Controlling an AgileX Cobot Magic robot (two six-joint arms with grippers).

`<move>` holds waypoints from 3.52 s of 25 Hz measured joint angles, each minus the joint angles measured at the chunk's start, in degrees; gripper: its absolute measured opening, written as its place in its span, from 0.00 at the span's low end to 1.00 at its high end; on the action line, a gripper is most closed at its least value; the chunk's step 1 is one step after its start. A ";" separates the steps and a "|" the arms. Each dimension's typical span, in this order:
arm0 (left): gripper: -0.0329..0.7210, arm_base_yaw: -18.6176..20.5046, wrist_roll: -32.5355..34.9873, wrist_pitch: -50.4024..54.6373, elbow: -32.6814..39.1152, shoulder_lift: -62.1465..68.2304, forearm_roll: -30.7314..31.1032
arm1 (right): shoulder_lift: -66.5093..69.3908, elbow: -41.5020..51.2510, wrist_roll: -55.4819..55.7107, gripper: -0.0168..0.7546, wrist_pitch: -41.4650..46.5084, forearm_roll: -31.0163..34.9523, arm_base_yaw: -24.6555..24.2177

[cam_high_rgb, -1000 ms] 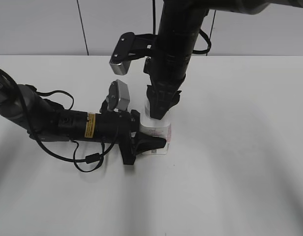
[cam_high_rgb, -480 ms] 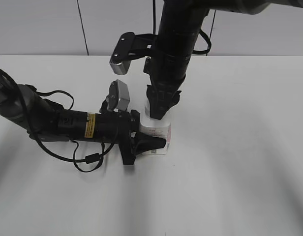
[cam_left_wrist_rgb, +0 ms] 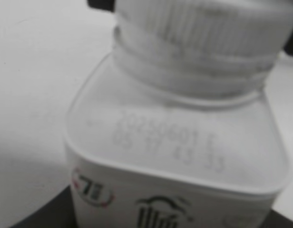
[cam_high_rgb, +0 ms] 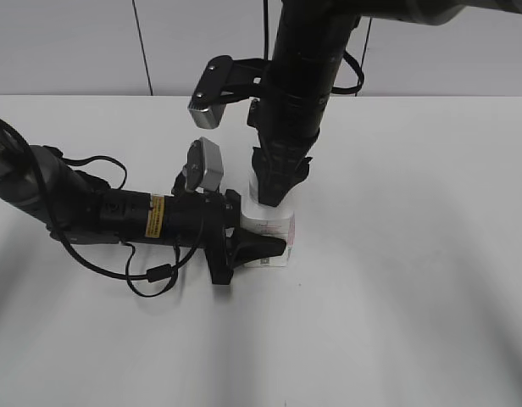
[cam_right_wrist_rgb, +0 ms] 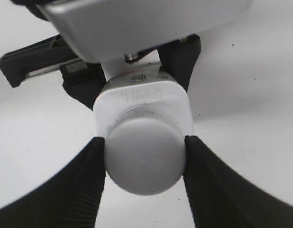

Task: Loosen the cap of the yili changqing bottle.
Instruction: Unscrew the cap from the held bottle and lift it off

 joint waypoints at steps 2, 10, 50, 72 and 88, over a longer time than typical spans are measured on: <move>0.53 0.00 0.00 0.00 0.00 0.00 0.00 | 0.00 0.00 0.02 0.55 0.00 0.00 0.00; 0.53 0.00 -0.05 0.00 0.00 0.00 0.00 | 0.00 0.00 0.12 0.55 -0.18 0.00 0.00; 0.53 0.00 -0.39 -0.16 0.00 0.00 0.05 | 0.00 -7.27 15.20 0.75 1.71 -0.51 0.05; 0.53 0.00 -0.45 -0.16 0.00 0.00 0.05 | 0.00 -9.23 63.32 0.75 1.92 -0.20 0.05; 0.53 0.00 -0.74 -0.16 0.00 0.00 0.05 | 0.00 -9.18 65.94 0.75 1.92 -0.25 0.05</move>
